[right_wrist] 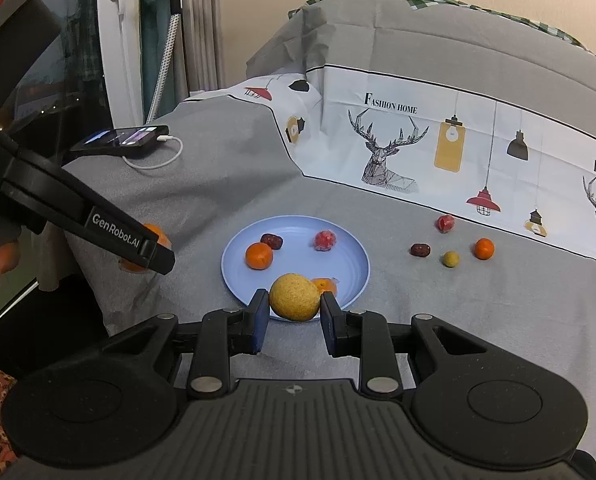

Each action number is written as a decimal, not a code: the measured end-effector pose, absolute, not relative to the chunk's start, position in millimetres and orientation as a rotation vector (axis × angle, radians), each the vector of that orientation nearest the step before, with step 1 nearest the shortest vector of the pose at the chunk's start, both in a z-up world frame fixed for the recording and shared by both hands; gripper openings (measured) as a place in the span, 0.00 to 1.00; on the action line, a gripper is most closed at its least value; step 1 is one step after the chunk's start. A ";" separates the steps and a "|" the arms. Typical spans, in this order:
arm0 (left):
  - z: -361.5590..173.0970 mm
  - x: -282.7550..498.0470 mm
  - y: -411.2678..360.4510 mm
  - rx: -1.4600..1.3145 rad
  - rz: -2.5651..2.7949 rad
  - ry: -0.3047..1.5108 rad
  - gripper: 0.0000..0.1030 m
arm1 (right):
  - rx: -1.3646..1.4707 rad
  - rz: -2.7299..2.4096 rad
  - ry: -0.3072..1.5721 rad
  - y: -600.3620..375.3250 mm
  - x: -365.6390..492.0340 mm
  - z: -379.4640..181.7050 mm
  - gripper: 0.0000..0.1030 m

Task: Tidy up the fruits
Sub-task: 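Carry the mandarin and yellow fruit over the blue plate with both tools, then open both tools to release the mandarin and yellow fruit onto the plate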

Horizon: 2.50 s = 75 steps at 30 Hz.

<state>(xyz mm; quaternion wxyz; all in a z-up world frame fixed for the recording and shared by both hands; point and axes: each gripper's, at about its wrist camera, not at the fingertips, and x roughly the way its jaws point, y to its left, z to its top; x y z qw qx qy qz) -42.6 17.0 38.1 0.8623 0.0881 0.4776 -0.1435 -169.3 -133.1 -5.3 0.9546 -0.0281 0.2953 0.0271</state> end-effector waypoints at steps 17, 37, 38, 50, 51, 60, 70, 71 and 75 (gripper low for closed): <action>28.1 -27.8 20.2 0.178 -0.283 1.040 0.36 | -0.057 0.058 0.649 -132.2 -157.3 -13.1 0.28; 3.4 26.8 1.4 0.226 -0.300 1.093 0.36 | -0.027 0.054 0.723 -139.6 -101.2 -34.7 0.28; 1.8 31.1 0.0 0.226 -0.300 1.097 0.36 | -0.027 0.054 0.724 -140.1 -96.7 -35.9 0.28; -26.1 84.3 -26.9 0.264 -0.325 1.112 0.36 | -0.013 0.014 0.743 -155.6 -32.6 -56.9 0.28; -28.6 87.8 -29.0 0.266 -0.326 1.112 0.36 | -0.013 0.008 0.745 -157.4 -28.1 -58.8 0.28; -49.7 110.5 -39.4 0.292 -0.330 1.126 0.36 | -0.019 -0.007 0.773 -165.6 0.2 -75.3 0.28; -46.6 113.7 -37.0 0.279 -0.322 1.042 1.00 | -0.028 0.007 0.781 -160.3 16.4 -75.8 0.73; -40.0 109.5 -34.9 0.262 -0.325 1.008 1.00 | -0.037 0.003 0.777 -159.6 14.2 -73.6 0.81; -32.0 95.8 -35.0 0.295 -0.357 1.016 1.00 | -0.058 -0.015 0.798 -162.5 -3.4 -66.8 0.91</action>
